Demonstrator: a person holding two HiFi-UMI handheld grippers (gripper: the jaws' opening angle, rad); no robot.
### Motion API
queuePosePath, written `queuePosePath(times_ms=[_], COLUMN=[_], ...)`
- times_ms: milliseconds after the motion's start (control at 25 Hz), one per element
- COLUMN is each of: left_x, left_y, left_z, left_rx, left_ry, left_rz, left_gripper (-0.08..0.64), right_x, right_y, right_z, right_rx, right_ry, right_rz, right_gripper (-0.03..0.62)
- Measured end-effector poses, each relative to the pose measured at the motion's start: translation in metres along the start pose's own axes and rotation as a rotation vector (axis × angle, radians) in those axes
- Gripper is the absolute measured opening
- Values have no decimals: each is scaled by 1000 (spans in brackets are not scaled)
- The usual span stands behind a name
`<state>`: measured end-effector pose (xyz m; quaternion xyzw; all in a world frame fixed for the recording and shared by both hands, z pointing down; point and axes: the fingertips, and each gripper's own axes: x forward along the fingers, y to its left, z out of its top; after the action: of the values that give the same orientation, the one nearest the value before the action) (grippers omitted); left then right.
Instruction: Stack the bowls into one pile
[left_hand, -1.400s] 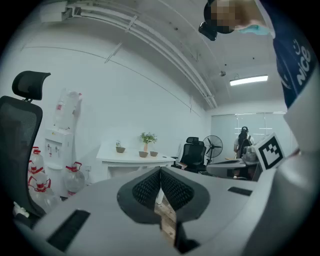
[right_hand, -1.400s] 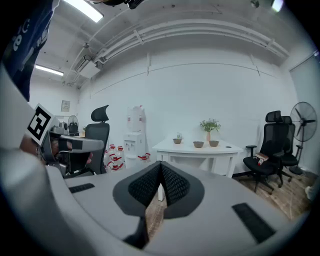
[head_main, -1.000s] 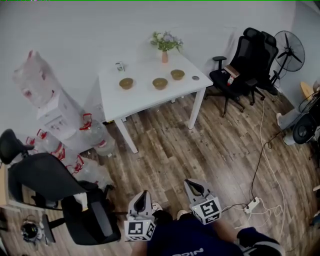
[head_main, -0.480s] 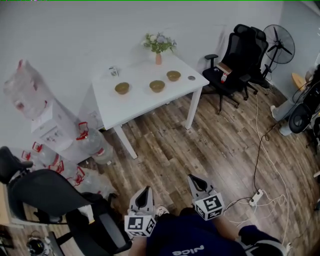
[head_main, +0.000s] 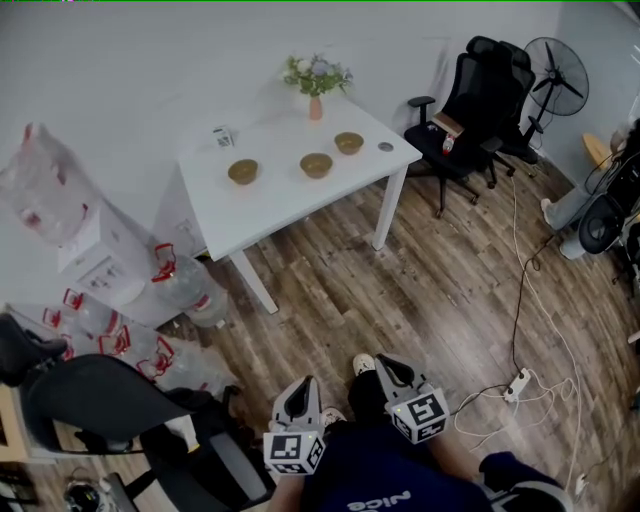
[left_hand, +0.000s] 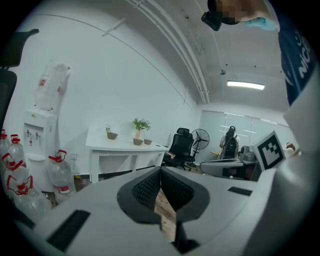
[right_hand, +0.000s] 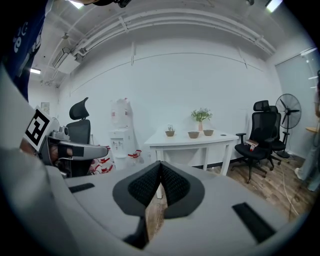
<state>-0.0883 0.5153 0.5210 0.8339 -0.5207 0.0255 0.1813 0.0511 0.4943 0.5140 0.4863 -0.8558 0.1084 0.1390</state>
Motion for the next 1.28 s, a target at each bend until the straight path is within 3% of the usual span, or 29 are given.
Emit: queuePosePath(times_ms=[320,680,1280], left_x=[38,111,230], left_y=[24,43,26], left_z=[20,58,91], left_rx=[2,5,0], left_ry=[-15,-60,-71], left_rz=[44,101,180], left_gripper=[18,18,19], right_x=[52,114,193], right_y=[-18,-86,-177], right_z=[17,48,89], right_rx=[3,-2,-40], right_ry=[-2,-12,-32], right_rz=[55,84,235], right_gripper=[23,23,23])
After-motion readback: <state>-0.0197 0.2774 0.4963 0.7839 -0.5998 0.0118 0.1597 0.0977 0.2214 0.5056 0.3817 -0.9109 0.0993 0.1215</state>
